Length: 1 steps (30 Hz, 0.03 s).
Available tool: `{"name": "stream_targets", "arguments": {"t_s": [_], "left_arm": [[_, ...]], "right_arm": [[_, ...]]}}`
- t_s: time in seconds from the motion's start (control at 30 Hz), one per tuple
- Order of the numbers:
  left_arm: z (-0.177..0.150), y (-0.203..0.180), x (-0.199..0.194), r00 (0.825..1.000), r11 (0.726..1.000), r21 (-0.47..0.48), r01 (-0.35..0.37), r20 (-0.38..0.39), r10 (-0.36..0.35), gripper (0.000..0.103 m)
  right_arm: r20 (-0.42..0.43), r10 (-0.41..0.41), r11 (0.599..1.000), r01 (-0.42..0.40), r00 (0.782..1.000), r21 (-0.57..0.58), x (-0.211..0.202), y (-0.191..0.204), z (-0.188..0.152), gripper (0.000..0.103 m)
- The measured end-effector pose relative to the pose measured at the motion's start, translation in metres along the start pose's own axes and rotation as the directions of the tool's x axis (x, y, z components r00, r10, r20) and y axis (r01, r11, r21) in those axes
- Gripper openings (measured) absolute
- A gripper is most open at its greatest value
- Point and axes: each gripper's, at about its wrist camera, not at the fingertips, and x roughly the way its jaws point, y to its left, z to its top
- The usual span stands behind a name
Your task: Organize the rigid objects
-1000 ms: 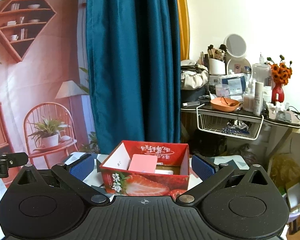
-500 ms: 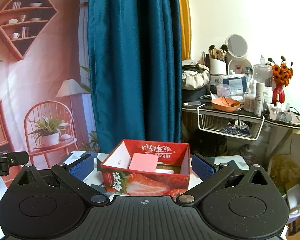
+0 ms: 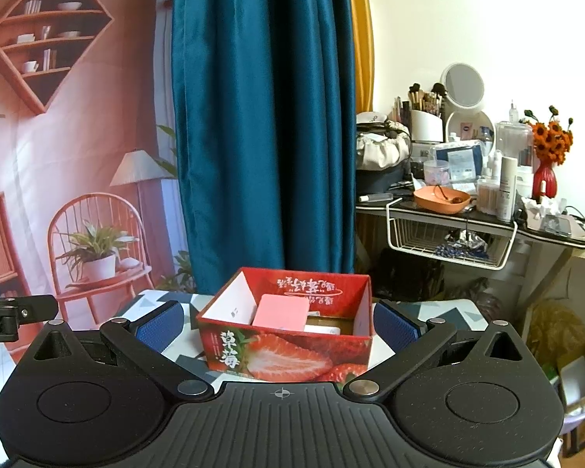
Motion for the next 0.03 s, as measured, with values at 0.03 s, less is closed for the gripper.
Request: {"name": "stream_targets", "arguments": {"t_s": [0.03], "left_arm": [[0.0000, 0.0000, 0.0000, 1.000, 1.000, 0.000, 0.000, 0.000, 0.000, 0.103]], "right_arm": [[0.000, 0.000, 1.000, 0.000, 1.000, 0.000, -0.0001, 0.0000, 0.0001, 0.103]]}}
